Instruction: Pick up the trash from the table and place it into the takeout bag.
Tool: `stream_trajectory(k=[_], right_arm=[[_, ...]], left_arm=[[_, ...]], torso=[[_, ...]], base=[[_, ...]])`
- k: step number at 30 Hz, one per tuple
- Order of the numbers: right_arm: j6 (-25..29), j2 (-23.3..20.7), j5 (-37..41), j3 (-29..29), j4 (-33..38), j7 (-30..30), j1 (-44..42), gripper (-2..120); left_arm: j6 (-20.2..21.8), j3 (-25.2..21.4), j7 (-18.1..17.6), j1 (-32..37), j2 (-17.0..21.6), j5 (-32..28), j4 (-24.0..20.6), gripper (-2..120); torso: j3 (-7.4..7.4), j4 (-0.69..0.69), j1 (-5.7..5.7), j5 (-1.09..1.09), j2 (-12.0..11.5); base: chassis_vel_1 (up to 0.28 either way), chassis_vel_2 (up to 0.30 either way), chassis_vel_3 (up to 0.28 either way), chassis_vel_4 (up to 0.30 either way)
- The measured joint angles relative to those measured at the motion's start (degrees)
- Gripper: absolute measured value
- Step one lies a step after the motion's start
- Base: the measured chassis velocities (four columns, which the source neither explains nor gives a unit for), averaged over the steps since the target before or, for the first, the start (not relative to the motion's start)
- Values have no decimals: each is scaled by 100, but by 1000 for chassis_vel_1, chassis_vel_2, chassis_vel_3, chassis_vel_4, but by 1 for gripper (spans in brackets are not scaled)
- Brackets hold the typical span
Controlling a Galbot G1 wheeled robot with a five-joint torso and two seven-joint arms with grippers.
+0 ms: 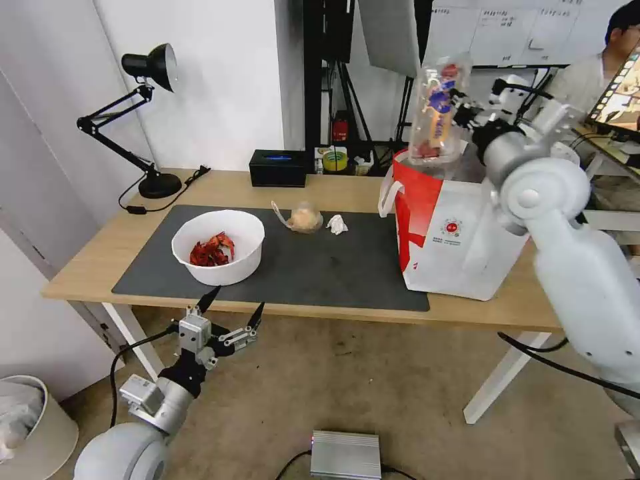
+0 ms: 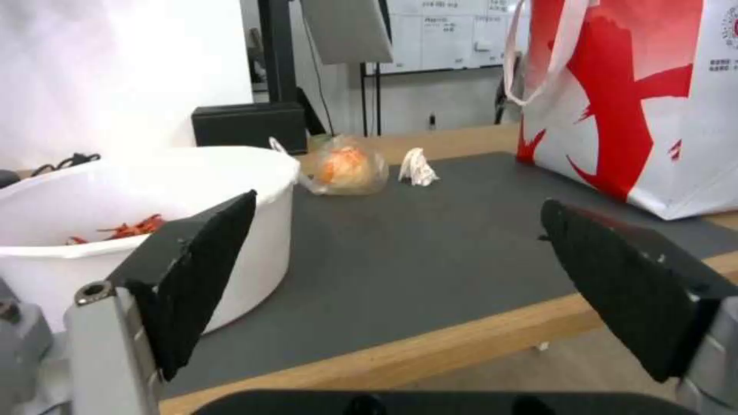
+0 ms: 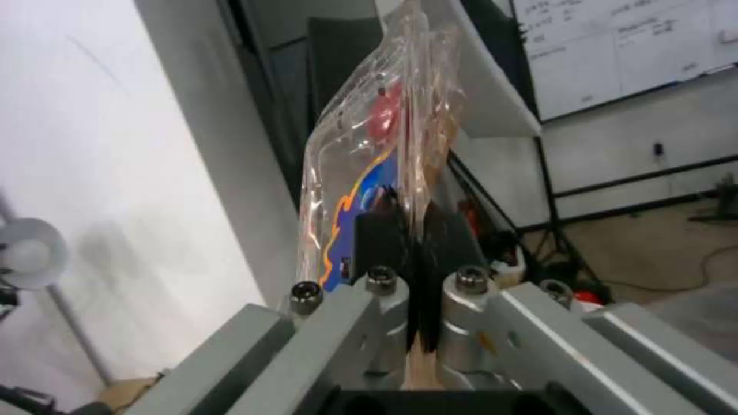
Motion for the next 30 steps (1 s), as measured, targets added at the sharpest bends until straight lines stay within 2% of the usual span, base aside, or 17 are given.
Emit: stream_trajectory(k=[15,30], right_arm=[[26,-277,-23,520,-5,-84,-706,0],[7,-187,-55,800,195,-51,-1313,0]], left_arm=[[-32,158,-14,-124,48,-20,115,100],[-55,229,-36,-185,104,-23,186,100]], torso=[[0,1,0,-1,0],[0,1,0,-1,0]], base=[[0,0,0,0],[0,0,0,0]])
